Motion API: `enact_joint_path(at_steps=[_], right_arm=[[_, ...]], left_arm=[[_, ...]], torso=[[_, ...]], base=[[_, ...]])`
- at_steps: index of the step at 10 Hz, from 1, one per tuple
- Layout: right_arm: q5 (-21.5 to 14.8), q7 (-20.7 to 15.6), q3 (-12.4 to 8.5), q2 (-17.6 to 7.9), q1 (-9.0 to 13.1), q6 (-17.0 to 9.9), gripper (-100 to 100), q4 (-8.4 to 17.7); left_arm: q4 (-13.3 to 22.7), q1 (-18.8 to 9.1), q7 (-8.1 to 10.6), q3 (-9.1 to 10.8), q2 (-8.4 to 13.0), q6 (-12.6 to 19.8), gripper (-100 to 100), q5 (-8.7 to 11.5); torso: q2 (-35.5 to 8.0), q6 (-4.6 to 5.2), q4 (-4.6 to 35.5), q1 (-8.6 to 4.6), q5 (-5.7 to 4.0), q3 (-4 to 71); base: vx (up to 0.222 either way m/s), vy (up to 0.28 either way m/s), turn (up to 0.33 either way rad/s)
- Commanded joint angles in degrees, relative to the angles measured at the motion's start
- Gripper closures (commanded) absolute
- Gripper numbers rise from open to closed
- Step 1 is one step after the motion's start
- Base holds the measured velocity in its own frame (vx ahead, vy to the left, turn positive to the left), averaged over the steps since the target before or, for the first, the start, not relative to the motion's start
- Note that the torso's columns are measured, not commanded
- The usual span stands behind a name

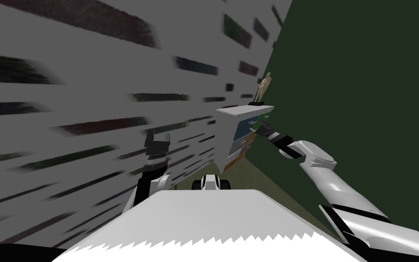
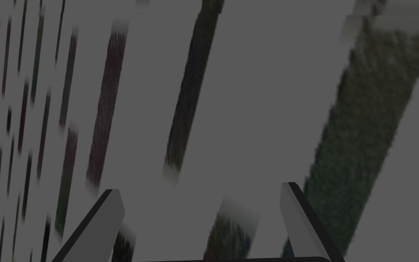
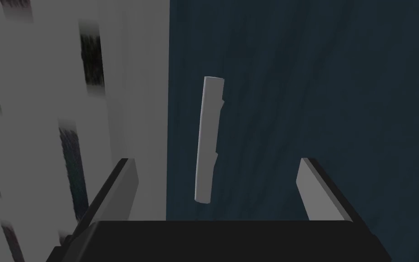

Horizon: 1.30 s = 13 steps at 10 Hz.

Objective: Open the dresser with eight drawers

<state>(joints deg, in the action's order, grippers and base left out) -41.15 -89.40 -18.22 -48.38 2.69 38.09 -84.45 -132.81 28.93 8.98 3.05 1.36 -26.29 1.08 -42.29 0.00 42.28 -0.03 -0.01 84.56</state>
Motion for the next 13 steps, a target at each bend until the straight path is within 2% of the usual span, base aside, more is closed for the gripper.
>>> enact_joint_path(at_steps=[1, 3, 5, 6, 11, 12, 13], right_arm=[[-1.32, -1.29, 0.08, -2.59, -0.61, 1.29, -100, -2.06], [-2.31, -2.28, 0.16, -4.56, -0.99, 2.35, -100, -3.38], [-2.01, -1.90, 0.04, -4.07, -1.05, 1.97, -100, -3.23], [-2.01, -1.89, 0.04, -4.06, -1.05, 1.95, 100, -3.22], [-1.39, -1.63, -0.23, -4.28, -1.41, 3.06, 100, -3.62], [-0.99, -1.18, -0.34, -3.17, -1.20, 1.98, -100, -2.77], [-0.89, -1.06, -0.37, -2.85, -1.13, 1.64, -100, -2.53]], left_arm=[[0.00, 0.00, 0.00, 0.00, 0.00, 0.00, 0, 0.00], [0.00, 0.00, 0.00, 0.00, 0.00, 0.00, 0, 0.00], [0.00, 0.00, 0.00, -0.01, -0.01, 0.00, 0, 0.00], [0.00, -0.01, 0.00, -0.01, -0.01, 0.00, 0, 0.00], [0.01, -0.02, 0.00, -0.01, 0.00, 0.01, 0, 0.00], [0.00, -0.02, 0.00, -0.01, -0.01, 0.00, 0, 0.00], [0.00, -0.01, 0.00, -0.02, -0.02, 0.00, 0, 0.00]], torso=[[0.00, 0.00, 0.00, 0.10, 0.04, 0.01], [0.01, 0.00, 0.00, 0.08, 0.03, 0.01], [-0.04, -0.01, 0.00, 0.15, 0.03, -0.02], [-0.11, 0.00, 0.03, 0.21, 0.07, -0.07], [-0.04, 0.01, 0.01, -0.05, -0.01, -0.02], [0.29, -0.04, -0.08, 0.20, 0.05, 0.17], [0.51, -0.06, -0.16, 0.66, 0.18, 0.31]], base=[[0.039, -0.091, -0.002], [0.058, -0.091, -0.003], [0.018, -0.028, 0.002], [0.000, 0.000, 0.000], [-0.128, -0.075, -0.058], [0.015, 0.115, 0.019], [0.071, 0.170, 0.002]])
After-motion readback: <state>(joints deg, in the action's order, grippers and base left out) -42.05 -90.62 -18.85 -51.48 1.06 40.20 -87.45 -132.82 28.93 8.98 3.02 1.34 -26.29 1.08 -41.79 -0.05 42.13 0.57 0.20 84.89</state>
